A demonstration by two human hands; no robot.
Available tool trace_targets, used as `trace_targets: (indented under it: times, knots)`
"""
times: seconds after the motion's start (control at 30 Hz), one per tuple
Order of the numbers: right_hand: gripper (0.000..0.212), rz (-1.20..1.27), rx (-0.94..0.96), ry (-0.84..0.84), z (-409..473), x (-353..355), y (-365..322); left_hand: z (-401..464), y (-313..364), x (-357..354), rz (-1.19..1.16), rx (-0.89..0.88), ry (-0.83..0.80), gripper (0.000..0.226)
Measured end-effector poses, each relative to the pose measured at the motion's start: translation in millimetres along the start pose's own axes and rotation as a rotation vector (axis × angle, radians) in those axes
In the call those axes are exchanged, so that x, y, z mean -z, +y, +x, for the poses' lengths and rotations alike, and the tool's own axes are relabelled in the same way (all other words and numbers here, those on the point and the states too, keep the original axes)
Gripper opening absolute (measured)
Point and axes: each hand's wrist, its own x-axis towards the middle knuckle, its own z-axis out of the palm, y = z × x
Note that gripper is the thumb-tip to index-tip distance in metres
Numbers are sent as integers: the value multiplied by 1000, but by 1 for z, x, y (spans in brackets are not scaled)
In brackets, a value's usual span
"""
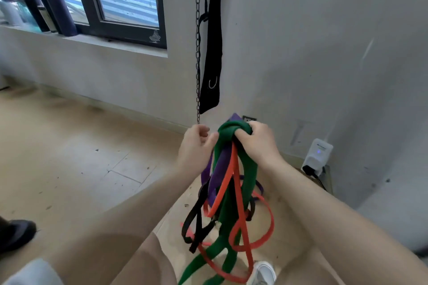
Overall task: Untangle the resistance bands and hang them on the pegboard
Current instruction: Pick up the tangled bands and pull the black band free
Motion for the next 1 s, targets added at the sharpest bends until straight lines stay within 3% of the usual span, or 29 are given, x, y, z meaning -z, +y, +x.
trace_targets:
  times: [0.13,0.37,0.47,0.57,0.67,0.77,0.83,0.93,1.0]
  knots:
    - [15,307,-281,-45,9,3,-7,-26,-37,-22,103,-57,-74,15]
    - [11,520,-452,-87,13,25,0,-17,-29,-20,-103,16,-133,18]
    - [17,498,-461,-94,16,34,8,-20,-25,-21,92,-37,-290,25]
    - [23,165,-316,-121,18,41,8,-24,-17,-26,257,-125,-469,24]
    - [24,-439,-117,-160,29,50,20,-17,-18,-13,142,-95,-378,12]
    - [21,-575,-181,-223,43,64,31,2,-30,11,313,-107,-271,9]
    - [13,-389,-183,-192,53,73,21,14,-39,18,558,-131,-265,23]
    - [13,10,-42,113,68,75,-10,23,-45,15,832,-148,-315,33]
    - [19,169,-27,207,73,71,-17,22,-50,14,906,-130,-351,34]
